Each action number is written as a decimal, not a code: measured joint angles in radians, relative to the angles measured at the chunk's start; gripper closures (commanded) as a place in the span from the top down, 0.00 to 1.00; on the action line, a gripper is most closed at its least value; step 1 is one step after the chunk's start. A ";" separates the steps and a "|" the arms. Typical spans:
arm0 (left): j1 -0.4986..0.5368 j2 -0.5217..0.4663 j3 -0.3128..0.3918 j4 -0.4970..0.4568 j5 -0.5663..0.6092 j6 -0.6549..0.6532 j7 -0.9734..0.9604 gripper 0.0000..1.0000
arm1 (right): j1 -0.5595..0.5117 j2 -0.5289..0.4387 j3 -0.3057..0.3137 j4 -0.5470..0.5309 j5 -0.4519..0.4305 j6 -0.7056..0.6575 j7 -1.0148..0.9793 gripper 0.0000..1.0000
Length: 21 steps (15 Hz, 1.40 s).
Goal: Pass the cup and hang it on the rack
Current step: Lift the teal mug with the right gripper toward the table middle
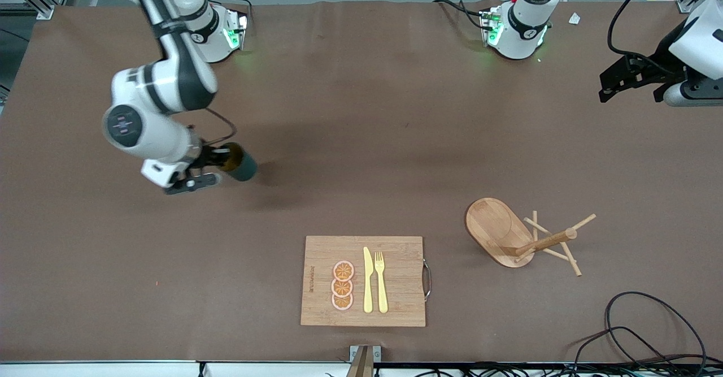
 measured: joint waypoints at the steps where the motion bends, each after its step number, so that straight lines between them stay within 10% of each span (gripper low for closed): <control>1: 0.000 0.000 0.000 0.000 0.000 0.000 0.000 1.00 | 0.063 0.005 0.001 0.024 0.001 0.001 0.105 0.00; 14: 0.000 0.002 0.001 -0.001 -0.002 0.000 -0.003 1.00 | 0.456 0.432 0.000 0.456 0.002 0.024 0.783 0.04; 15: 0.000 0.002 0.001 -0.001 -0.002 0.000 -0.003 1.00 | 0.458 0.443 -0.001 0.465 0.002 0.039 0.783 0.11; 18: -0.004 0.005 0.000 -0.001 -0.002 0.000 -0.003 1.00 | 0.462 0.450 -0.001 0.476 0.002 0.059 0.782 1.00; 21: -0.006 0.007 -0.002 -0.002 -0.003 -0.007 -0.003 1.00 | 0.462 0.450 -0.006 0.481 0.002 0.059 0.781 1.00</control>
